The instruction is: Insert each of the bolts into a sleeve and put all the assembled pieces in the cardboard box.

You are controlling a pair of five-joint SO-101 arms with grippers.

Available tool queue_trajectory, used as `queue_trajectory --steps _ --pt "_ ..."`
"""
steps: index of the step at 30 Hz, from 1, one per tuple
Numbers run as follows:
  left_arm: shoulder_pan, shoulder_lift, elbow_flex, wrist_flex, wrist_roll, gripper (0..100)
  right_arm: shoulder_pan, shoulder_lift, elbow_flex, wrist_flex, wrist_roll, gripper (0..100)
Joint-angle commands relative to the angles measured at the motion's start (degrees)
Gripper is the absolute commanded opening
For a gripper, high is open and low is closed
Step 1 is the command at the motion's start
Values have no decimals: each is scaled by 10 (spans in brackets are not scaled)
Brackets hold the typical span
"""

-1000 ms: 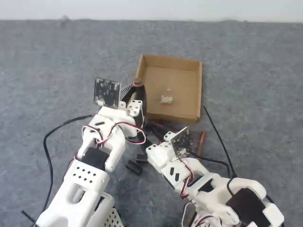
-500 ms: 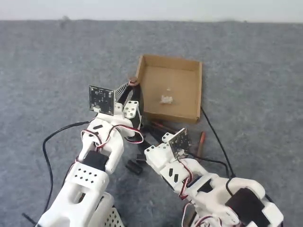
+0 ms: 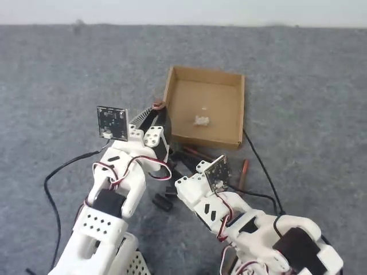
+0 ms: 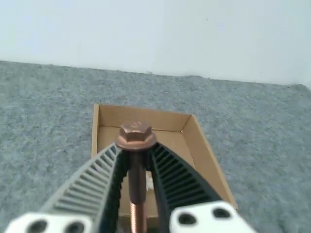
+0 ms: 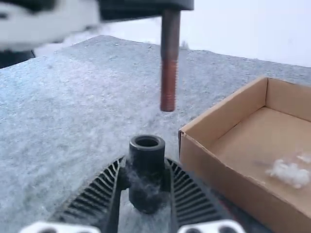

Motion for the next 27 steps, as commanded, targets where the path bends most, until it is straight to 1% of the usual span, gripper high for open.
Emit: queue_trajectory --steps 1,5,8,13,17,21,24,27 --pt "-4 -28 -32 11 9 11 5 21 -33 -4 -4 6" --pt "-4 -31 -24 14 9 11 5 40 -43 -5 -4 6" --pt "-1 -32 -29 38 9 11 5 41 -44 -5 -4 6" --pt "0 -30 -24 41 8 11 6 41 -44 -5 -4 6" --pt "0 -31 -25 63 8 11 6 41 -44 -5 -4 6" --pt "1 -29 -25 63 9 11 6 41 -44 -5 -4 6" --pt "1 -29 -24 77 9 11 6 41 -43 -5 19 6" --pt "14 -30 -24 88 9 11 6 41 -42 -5 25 6"
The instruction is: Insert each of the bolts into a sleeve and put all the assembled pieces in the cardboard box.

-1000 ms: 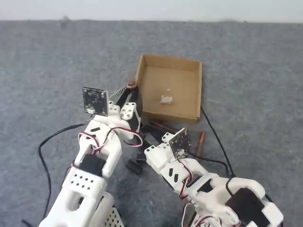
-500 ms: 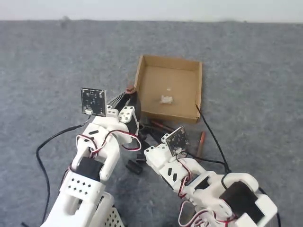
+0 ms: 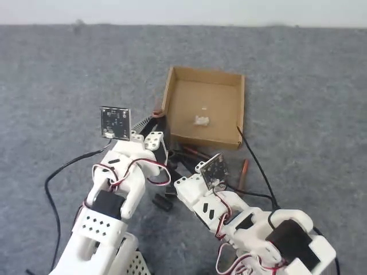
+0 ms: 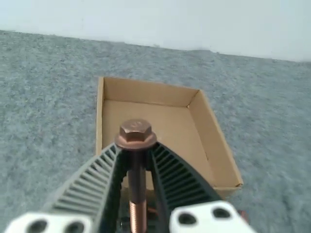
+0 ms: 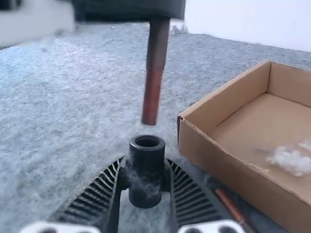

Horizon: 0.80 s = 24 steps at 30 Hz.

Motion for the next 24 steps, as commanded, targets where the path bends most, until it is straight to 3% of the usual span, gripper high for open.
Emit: queue_trajectory --steps 1,24 --pt "18 -18 -24 8 5 11 5 -3 -25 -5 13 6" --pt "32 -18 -27 52 5 11 5 -3 -11 -40 16 6"
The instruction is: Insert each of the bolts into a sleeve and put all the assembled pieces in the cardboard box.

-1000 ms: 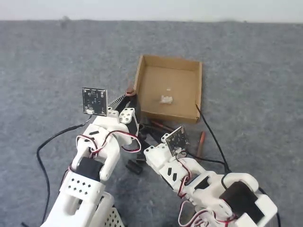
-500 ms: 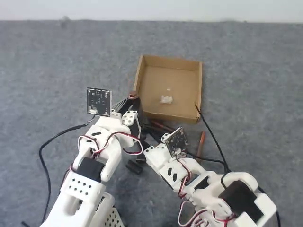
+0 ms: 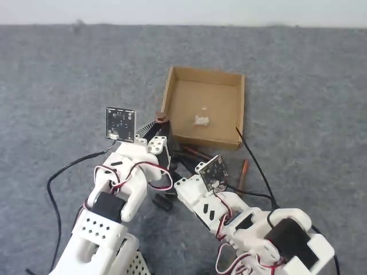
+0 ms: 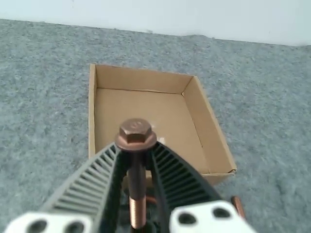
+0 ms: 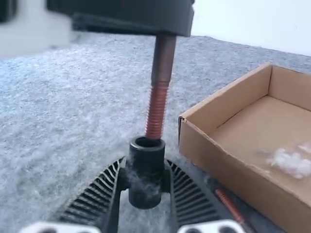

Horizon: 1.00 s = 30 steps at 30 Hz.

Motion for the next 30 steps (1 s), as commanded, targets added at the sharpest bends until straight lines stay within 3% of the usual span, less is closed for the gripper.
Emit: queue_trajectory --steps 1,26,30 --pt "8 -5 -25 7 5 11 5 -9 -12 -21 11 6" --pt "20 -3 -22 24 4 10 15 -10 -11 -22 43 6" --pt "21 -3 -23 38 4 10 45 -8 -11 -55 44 6"
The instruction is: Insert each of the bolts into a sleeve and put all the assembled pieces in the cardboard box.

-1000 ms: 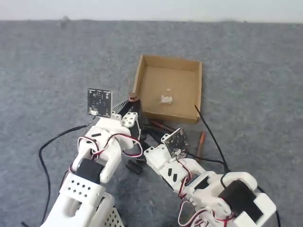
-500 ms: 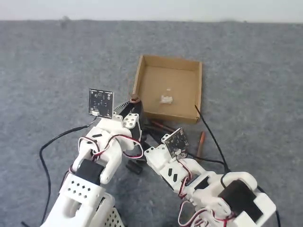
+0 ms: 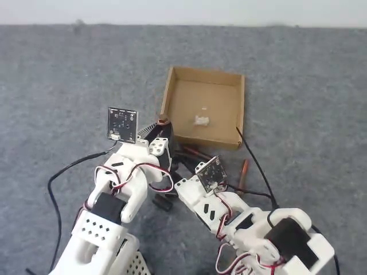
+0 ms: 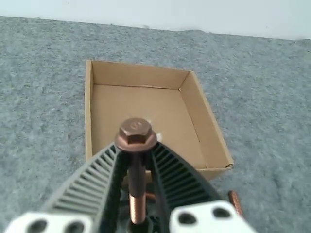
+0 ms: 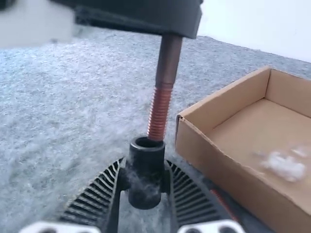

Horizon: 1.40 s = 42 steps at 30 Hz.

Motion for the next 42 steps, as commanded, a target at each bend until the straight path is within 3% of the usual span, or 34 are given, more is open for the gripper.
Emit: queue_trajectory --steps 1,17,21,26,33,42 --pt "11 2 -21 25 4 10 41 -7 -11 -61 12 6" --pt "30 3 -18 24 2 10 45 -6 -11 -72 12 6" --pt "28 1 -9 22 -42 11 46 -6 -11 -72 12 6" --pt "31 1 -9 18 -48 13 47 -6 -11 -72 12 6" --pt "17 -1 15 -33 -47 136 48 -5 -11 -72 12 6" --pt "13 -1 16 -32 -47 134 48 -5 -11 -72 12 6"
